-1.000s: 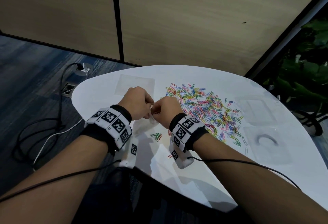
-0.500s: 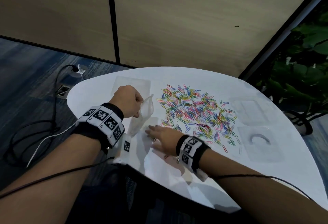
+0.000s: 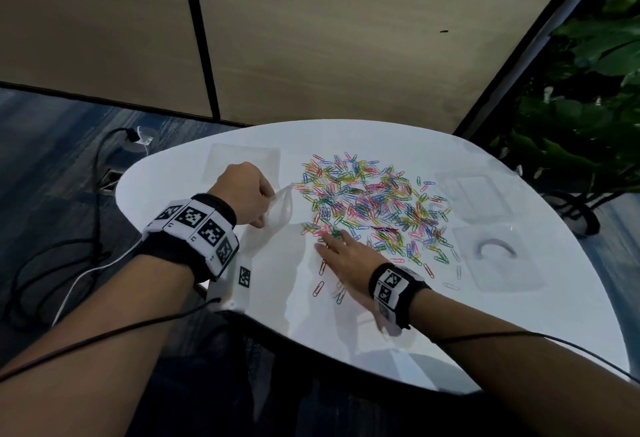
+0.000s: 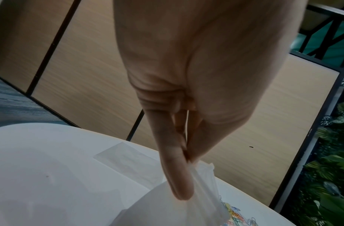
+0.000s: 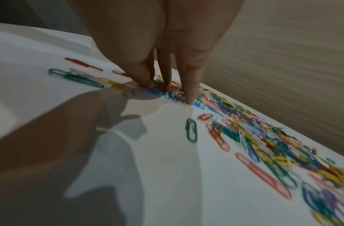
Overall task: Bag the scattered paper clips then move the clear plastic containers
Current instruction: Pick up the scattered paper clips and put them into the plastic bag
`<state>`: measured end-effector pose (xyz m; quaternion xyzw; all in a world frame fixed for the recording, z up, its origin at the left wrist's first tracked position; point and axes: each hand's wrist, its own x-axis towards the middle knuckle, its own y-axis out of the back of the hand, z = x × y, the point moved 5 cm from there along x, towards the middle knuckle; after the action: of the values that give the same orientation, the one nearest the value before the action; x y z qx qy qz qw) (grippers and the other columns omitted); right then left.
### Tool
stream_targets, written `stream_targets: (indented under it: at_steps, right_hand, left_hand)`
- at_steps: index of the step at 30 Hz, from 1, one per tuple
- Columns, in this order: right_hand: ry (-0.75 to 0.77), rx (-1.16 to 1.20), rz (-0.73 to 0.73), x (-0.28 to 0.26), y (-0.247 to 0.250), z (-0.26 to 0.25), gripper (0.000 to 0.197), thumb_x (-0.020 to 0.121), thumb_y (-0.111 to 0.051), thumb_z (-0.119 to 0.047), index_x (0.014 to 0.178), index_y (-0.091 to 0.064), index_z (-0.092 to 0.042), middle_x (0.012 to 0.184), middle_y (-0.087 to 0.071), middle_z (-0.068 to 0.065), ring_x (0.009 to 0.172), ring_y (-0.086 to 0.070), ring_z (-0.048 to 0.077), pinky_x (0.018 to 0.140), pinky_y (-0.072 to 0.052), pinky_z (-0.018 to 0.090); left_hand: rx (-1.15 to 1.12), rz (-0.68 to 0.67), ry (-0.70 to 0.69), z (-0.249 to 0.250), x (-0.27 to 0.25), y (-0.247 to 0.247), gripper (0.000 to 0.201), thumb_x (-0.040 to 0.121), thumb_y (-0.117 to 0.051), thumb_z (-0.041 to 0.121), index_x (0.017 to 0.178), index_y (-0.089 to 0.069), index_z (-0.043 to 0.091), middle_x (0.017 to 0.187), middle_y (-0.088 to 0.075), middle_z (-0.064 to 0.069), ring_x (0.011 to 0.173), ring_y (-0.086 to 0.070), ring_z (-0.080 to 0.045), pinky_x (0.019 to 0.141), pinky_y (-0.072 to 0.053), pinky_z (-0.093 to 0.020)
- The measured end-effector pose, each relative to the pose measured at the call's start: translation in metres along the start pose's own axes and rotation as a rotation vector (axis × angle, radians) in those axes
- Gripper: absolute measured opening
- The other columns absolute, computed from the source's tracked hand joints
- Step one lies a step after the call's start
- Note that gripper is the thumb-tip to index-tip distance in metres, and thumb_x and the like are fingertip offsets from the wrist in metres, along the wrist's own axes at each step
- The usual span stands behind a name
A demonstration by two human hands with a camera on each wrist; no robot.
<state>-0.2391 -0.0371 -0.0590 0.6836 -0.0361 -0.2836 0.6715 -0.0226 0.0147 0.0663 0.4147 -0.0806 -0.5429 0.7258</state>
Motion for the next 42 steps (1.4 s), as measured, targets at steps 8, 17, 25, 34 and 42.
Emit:
stream_targets:
  at_steps: [8, 17, 25, 34, 42]
  right_hand:
    - [-0.309, 0.336, 0.092, 0.014, 0.032, 0.035, 0.023, 0.092, -0.056, -0.007, 0.106, -0.074, -0.012, 0.106, -0.071, 0.009, 0.095, -0.066, 0.024, 0.086, -0.056, 0.033]
    - [-0.705, 1.631, 0.391, -0.010, 0.062, 0.087, 0.013, 0.076, -0.077, 0.004, 0.089, -0.074, 0.001, 0.091, -0.073, 0.020, 0.085, -0.073, 0.032, 0.082, -0.060, 0.037]
    - [-0.411, 1.853, 0.329, 0.009, 0.117, 0.011, 0.020, 0.085, -0.067, 0.006, 0.103, -0.065, 0.016, 0.094, -0.069, 0.030, 0.076, -0.070, 0.029, 0.075, -0.061, 0.028]
    - [-0.322, 1.532, 0.287, 0.010, 0.123, 0.007, 0.024, 0.097, -0.050, -0.001, 0.113, -0.068, 0.002, 0.107, -0.070, 0.022, 0.093, -0.068, 0.025, 0.080, -0.060, 0.031]
    - [0.353, -0.076, 0.009, -0.037, 0.005, -0.051, 0.072, 0.096, -0.042, -0.046, 0.155, -0.011, -0.017, 0.163, -0.010, 0.008, 0.147, -0.020, 0.035, 0.112, -0.031, 0.054]
  left_hand:
    - [-0.004, -0.020, 0.018, 0.001, 0.001, -0.005, 0.024, 0.093, -0.053, 0.000, 0.095, -0.074, 0.011, 0.075, -0.078, -0.014, 0.066, -0.078, -0.027, 0.081, -0.064, -0.038]
    - [0.024, -0.039, -0.003, 0.010, 0.000, -0.012, 0.022, 0.094, -0.054, 0.001, 0.100, -0.073, 0.012, 0.074, -0.076, -0.013, 0.066, -0.077, -0.026, 0.082, -0.063, -0.037]
    - [-0.002, -0.051, -0.034, 0.019, -0.001, -0.021, 0.026, 0.090, -0.052, -0.004, 0.095, -0.075, 0.006, 0.071, -0.076, -0.017, 0.065, -0.077, -0.028, 0.078, -0.064, -0.038]
    - [-0.055, -0.034, 0.009, 0.013, 0.000, -0.014, 0.020, 0.093, -0.057, -0.001, 0.102, -0.074, 0.004, 0.078, -0.077, -0.018, 0.068, -0.077, -0.029, 0.079, -0.064, -0.039]
    - [-0.039, -0.044, 0.024, 0.013, -0.004, -0.010, 0.022, 0.090, -0.058, -0.005, 0.103, -0.075, 0.002, 0.085, -0.077, -0.018, 0.072, -0.078, -0.031, 0.080, -0.064, -0.041]
